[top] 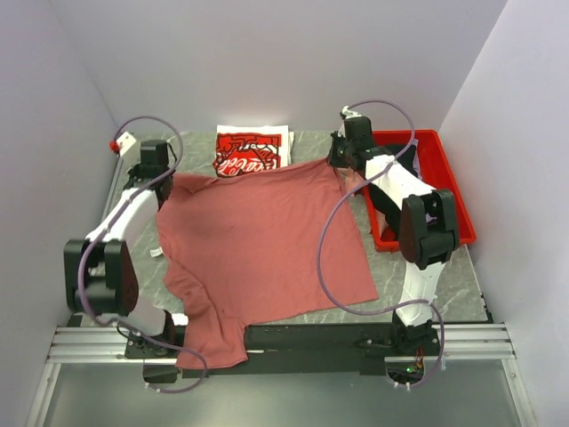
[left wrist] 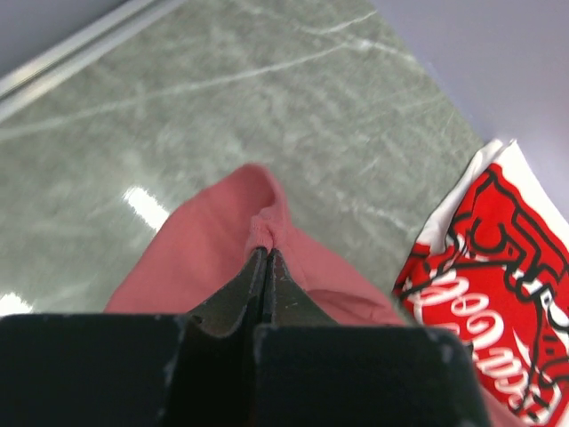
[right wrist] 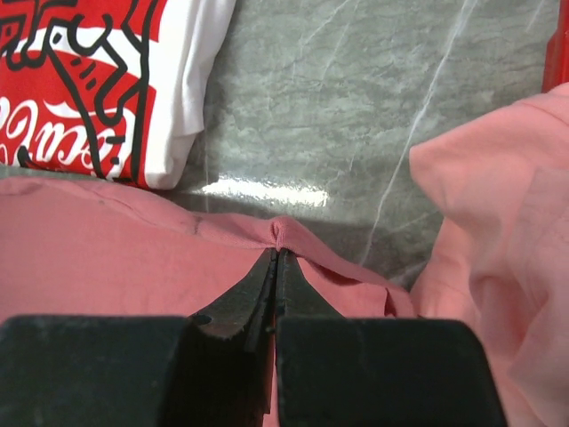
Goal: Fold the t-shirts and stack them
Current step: Fold the tshirt
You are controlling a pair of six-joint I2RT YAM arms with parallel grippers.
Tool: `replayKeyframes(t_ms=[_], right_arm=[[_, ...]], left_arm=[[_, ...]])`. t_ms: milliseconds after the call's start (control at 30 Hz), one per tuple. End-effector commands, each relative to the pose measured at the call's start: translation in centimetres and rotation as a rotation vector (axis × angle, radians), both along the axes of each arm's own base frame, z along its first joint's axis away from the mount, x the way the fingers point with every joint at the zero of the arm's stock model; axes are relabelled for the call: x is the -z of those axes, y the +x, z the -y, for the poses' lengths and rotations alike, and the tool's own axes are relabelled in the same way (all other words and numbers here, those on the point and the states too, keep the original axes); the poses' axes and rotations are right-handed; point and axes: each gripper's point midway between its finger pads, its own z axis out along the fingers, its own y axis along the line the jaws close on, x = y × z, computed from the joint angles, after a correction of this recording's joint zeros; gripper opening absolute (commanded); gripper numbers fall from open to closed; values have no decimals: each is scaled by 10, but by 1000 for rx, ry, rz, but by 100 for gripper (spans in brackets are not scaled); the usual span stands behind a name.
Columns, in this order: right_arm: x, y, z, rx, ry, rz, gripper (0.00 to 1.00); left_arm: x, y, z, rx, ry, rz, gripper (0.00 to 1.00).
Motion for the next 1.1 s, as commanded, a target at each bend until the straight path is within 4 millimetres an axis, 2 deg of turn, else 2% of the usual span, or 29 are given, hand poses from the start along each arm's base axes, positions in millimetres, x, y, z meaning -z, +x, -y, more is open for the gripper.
replayKeyframes(t_ms=[0, 33, 67, 133, 167, 233, 267, 367, 467, 600, 767, 1067], right_arm=[[-41, -6, 9, -10, -25, 83, 0], [-44, -8, 10, -14, -27, 88, 0], [-45, -9, 10, -15, -29, 90, 0], [-48, -13, 12, -13, -35, 95, 0], [-48, -14, 15, -8, -42, 90, 0], [-51, -15, 16, -10, -53, 94, 0], [-51, -17, 16, -16, -58, 89, 0], [-54, -19, 19, -15, -69, 90, 0], [-56, -20, 21, -18, -75, 89, 0], [-61, -18, 23, -21, -90, 92, 0], [-64, -18, 25, -30, -101, 94, 0], [-65, -19, 23, -61, -109, 88, 0]], left_arm=[[-2, -35, 5, -53, -97, 18, 1], [2, -45, 6, -73, -121, 9, 1], [-7, -52, 8, -69, -134, 31, 1], [2, -70, 11, -87, -163, 7, 1], [-3, -78, 12, -86, -174, 23, 1], [6, -96, 13, -121, -199, -7, 1], [0, -103, 13, -125, -205, 12, 1], [-2, -125, 14, -142, -224, 24, 1], [-7, -140, 17, -148, -257, 43, 1], [-1, -159, 24, -154, -290, 8, 1], [-10, -179, 22, -193, -301, 27, 1], [-1, -215, 21, -241, -342, 7, 1]])
